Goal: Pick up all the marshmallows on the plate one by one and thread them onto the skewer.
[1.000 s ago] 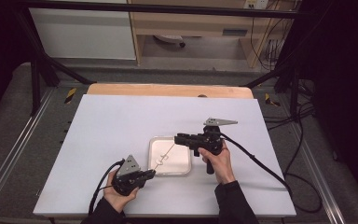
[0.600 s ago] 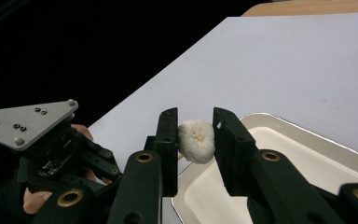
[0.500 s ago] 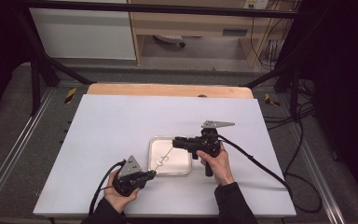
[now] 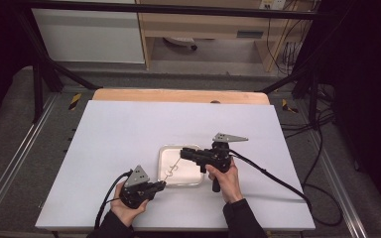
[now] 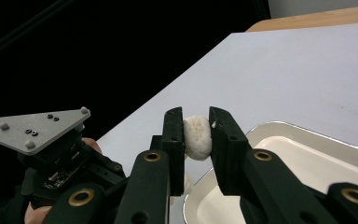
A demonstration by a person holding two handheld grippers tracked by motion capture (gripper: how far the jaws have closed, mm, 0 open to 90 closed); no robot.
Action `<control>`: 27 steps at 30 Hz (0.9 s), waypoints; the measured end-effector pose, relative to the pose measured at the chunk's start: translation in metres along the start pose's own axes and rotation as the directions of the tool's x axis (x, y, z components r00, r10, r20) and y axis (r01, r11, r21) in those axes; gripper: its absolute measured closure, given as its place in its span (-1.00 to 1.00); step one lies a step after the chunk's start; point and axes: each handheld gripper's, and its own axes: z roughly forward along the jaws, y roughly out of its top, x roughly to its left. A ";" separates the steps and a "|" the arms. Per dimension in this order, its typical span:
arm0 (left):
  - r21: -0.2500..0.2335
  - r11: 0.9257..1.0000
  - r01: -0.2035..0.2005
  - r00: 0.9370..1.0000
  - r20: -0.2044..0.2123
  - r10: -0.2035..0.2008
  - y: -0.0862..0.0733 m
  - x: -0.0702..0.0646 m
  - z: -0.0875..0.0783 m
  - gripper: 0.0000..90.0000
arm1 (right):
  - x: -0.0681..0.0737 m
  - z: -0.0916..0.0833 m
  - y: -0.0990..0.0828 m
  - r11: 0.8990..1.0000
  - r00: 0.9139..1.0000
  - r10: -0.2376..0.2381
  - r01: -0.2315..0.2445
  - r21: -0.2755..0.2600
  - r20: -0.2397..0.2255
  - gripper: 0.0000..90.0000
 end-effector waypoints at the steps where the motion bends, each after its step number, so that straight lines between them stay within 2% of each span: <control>1: 0.005 1.000 -0.005 1.000 -0.002 0.005 0.000 0.000 0.000 0.97 | 0.000 0.001 -0.001 1.000 1.000 0.003 -0.003 0.000 -0.003 0.72; 7: 0.011 1.000 -0.014 1.000 -0.003 0.014 0.000 -0.001 0.002 0.97 | -0.001 0.004 -0.006 1.000 1.000 0.021 -0.021 -0.004 -0.023 0.73; 13: 0.015 1.000 -0.016 1.000 -0.001 0.016 -0.001 -0.001 0.003 0.97 | 0.001 0.006 -0.010 1.000 0.999 0.025 -0.025 -0.006 -0.021 0.74; 27: 0.022 1.000 -0.020 1.000 0.003 0.020 -0.002 -0.003 0.005 0.97 | 0.005 0.007 -0.017 1.000 1.000 0.002 -0.002 -0.011 -0.010 0.75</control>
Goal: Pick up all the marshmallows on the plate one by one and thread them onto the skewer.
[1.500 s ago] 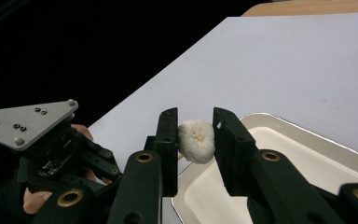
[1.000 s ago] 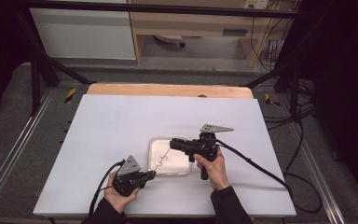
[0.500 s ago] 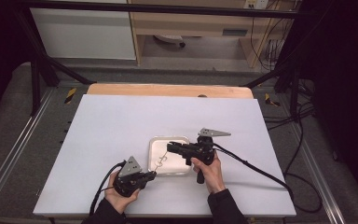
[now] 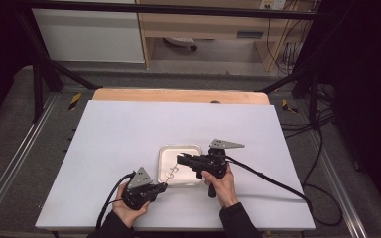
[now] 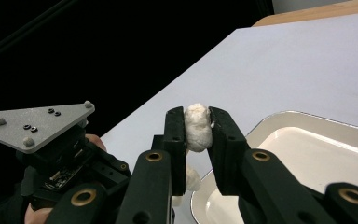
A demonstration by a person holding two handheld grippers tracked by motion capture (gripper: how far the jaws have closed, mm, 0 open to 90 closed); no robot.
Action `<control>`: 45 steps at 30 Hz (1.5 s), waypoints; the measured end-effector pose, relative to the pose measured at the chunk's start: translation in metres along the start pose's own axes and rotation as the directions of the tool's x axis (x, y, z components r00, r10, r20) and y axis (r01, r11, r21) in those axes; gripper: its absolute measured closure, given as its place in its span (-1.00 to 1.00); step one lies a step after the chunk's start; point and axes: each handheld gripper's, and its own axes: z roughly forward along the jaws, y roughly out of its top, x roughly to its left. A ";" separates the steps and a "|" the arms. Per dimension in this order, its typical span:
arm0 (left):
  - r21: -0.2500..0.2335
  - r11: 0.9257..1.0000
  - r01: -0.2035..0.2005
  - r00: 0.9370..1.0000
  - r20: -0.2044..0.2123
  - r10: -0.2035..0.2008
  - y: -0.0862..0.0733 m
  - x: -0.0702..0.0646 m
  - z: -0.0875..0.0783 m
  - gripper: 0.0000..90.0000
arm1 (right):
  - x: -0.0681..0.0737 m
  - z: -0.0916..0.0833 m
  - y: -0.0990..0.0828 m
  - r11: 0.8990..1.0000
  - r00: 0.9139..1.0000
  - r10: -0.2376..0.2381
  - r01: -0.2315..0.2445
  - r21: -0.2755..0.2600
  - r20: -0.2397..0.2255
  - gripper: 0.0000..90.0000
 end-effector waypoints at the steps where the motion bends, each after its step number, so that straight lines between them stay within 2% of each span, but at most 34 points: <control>1: -0.001 1.000 0.001 1.000 0.001 -0.001 0.000 0.000 0.000 0.97 | 0.000 0.000 0.000 1.000 1.000 -0.002 0.002 0.002 0.000 0.75; 10: -0.008 1.000 0.003 1.000 0.004 -0.003 0.000 -0.001 0.000 0.97 | 0.001 0.002 -0.005 1.000 1.000 -0.004 0.004 0.007 -0.004 0.75; 11: -0.030 1.000 0.004 1.000 0.013 -0.004 0.002 0.000 -0.001 0.97 | 0.000 0.003 -0.005 1.000 1.000 -0.002 0.002 0.015 -0.007 0.74; 13: -0.042 0.999 -0.002 1.000 -0.007 0.001 0.006 -0.001 -0.002 0.97 | 0.000 0.009 -0.012 0.997 1.000 0.004 -0.003 0.072 -0.024 0.73; 16: -0.033 0.999 0.012 1.000 -0.008 -0.012 0.004 0.002 -0.001 0.97 | 0.000 0.015 -0.016 0.998 0.999 0.008 -0.006 0.064 -0.031 0.72; 21: -0.036 0.999 0.016 1.000 -0.009 -0.016 0.004 0.002 -0.001 0.97 | 0.000 0.014 -0.015 0.998 1.000 -0.001 0.002 0.063 -0.015 0.65; 25: -0.035 0.999 0.016 1.000 -0.017 -0.017 0.003 0.002 -0.002 0.97 | 0.001 0.010 -0.010 0.997 1.000 -0.007 0.006 0.071 0.007 0.30; 29: -0.040 0.999 0.032 0.999 -0.021 -0.033 0.003 0.005 -0.003 0.96 | 0.003 0.004 -0.005 0.996 0.998 -0.045 0.041 0.079 0.041 -0.14; 31: -0.044 0.998 0.039 0.999 -0.021 -0.040 0.003 0.006 -0.003 0.96 | 0.005 0.000 -0.003 0.994 0.996 -0.065 0.060 0.092 0.057 -0.26; 34: -0.044 0.998 0.038 0.999 -0.023 -0.040 0.003 0.007 -0.004 0.96 | 0.006 -0.004 -0.002 0.988 0.990 -0.111 0.099 0.120 0.091 -0.51; 38: -0.039 0.999 0.037 0.999 -0.028 -0.038 0.003 0.008 -0.005 0.96 | 0.003 -0.009 -0.003 0.975 0.976 -0.169 0.146 0.165 0.139 -0.75; 43: -0.035 0.999 0.041 0.999 -0.032 -0.042 0.003 0.008 -0.005 0.96 | -0.004 -0.018 -0.007 0.956 0.953 -0.230 0.184 0.229 0.196 -0.85; 45: -0.034 0.999 0.041 0.999 -0.032 -0.042 0.003 0.009 -0.005 0.96 | -0.007 -0.023 -0.009 0.953 0.948 -0.236 0.183 0.242 0.213 -0.88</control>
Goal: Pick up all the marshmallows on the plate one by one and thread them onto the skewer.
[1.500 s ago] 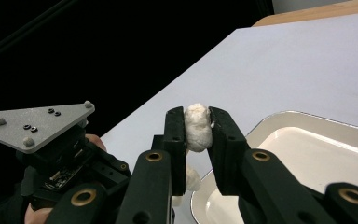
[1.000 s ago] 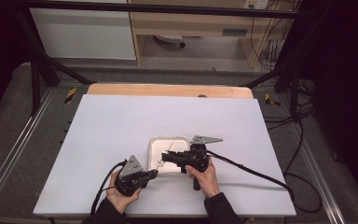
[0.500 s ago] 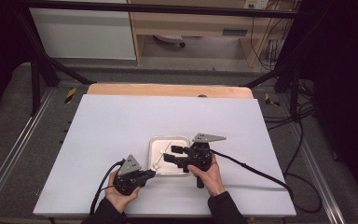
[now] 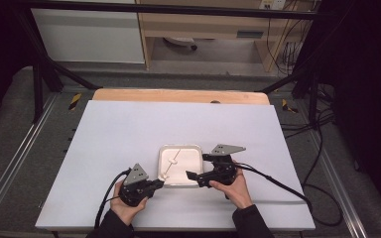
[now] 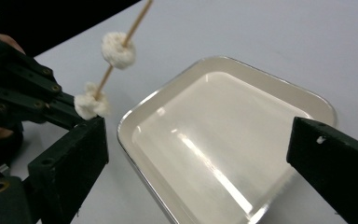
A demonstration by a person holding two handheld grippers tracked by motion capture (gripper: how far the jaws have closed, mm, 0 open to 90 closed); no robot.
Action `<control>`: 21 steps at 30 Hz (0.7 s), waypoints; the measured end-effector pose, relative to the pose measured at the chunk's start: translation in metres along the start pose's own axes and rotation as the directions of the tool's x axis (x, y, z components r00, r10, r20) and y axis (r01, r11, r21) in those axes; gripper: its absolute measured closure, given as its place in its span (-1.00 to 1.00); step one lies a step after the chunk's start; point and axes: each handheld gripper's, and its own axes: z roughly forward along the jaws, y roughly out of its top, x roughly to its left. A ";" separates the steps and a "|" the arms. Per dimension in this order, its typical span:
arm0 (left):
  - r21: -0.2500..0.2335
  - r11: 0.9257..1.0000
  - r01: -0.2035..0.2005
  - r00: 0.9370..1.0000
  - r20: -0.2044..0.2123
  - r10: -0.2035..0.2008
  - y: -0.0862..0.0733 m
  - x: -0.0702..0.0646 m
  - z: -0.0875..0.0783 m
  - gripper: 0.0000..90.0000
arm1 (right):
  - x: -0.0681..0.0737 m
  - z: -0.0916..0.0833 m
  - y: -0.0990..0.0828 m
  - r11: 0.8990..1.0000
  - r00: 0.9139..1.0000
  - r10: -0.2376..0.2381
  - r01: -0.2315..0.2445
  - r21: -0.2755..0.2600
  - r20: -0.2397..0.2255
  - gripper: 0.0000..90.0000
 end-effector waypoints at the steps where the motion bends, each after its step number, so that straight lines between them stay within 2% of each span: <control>1: 0.001 1.000 0.000 1.000 0.000 0.000 0.000 0.000 0.000 0.96 | -0.002 -0.002 -0.002 1.000 1.000 -0.004 0.004 0.002 0.012 -0.89; 10: 0.013 1.000 -0.001 1.000 -0.003 0.001 0.001 0.000 0.000 0.96 | -0.023 -0.023 -0.024 0.999 0.994 0.009 -0.014 0.046 0.107 -0.97; 13: 0.016 1.000 -0.002 1.000 0.000 0.002 0.001 0.000 0.000 0.96 | -0.029 -0.029 -0.033 0.998 0.993 -0.016 0.008 0.066 0.120 -0.98; 21: 0.037 0.999 -0.001 1.000 0.011 0.000 0.002 0.000 0.002 0.95 | -0.045 -0.048 -0.051 0.994 0.987 -0.035 0.019 0.103 0.155 -0.98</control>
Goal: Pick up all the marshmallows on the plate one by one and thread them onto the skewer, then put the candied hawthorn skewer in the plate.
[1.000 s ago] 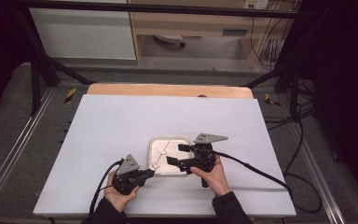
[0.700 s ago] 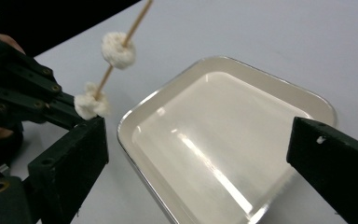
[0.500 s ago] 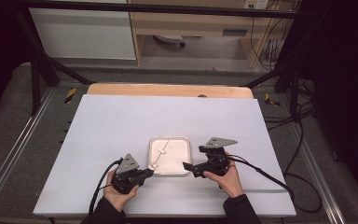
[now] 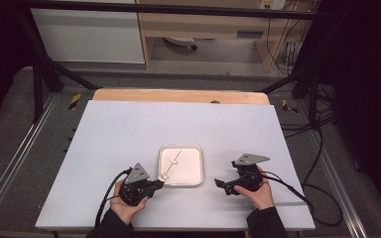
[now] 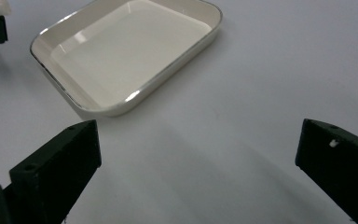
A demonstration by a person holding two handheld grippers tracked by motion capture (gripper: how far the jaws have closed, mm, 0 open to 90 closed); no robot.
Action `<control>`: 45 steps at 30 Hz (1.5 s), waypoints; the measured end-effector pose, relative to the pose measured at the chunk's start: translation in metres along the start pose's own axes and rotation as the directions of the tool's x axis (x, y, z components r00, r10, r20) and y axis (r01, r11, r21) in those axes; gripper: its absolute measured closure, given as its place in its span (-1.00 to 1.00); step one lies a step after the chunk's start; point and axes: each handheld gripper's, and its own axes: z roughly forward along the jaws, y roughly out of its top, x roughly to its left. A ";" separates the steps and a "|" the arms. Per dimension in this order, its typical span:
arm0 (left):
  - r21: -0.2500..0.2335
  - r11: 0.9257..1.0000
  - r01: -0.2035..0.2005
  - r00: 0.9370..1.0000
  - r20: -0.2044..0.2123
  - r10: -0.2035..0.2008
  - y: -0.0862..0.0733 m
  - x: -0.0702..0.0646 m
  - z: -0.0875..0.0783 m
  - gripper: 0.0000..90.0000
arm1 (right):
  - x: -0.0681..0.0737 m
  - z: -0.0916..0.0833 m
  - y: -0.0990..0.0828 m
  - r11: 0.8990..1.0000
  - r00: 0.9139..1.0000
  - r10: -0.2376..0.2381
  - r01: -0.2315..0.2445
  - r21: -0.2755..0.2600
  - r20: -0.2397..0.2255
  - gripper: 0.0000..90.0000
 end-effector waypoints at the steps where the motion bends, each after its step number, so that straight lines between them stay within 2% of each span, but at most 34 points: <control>1: 0.004 1.000 -0.005 1.000 0.000 0.005 0.000 0.000 0.000 0.95 | -0.002 -0.002 -0.002 1.000 1.000 -0.001 0.001 0.004 0.006 -0.98; 5: 0.014 1.000 -0.008 1.000 0.001 0.008 0.003 0.001 -0.001 0.95 | -0.008 -0.009 -0.011 1.000 1.000 -0.011 0.011 0.014 0.026 -0.98; 11: 0.030 0.999 -0.010 1.000 -0.010 0.010 0.009 0.003 -0.001 0.95 | -0.014 -0.017 -0.016 1.000 0.999 -0.015 0.015 0.002 0.032 -0.98; 27: 0.063 0.998 -0.005 1.000 -0.022 0.006 0.025 0.007 0.003 0.95 | -0.014 -0.018 -0.018 1.000 0.999 -0.024 0.023 0.014 0.040 -0.98; 37: 0.095 0.996 0.003 0.999 -0.050 0.001 0.038 0.013 0.016 0.95 | -0.014 -0.019 -0.018 1.000 0.999 -0.024 0.024 0.017 0.043 -0.98; 45: 0.145 0.989 0.011 0.998 -0.069 -0.001 0.047 0.015 0.030 0.95 | -0.014 -0.018 -0.018 0.999 0.999 -0.028 0.027 0.023 0.040 -0.98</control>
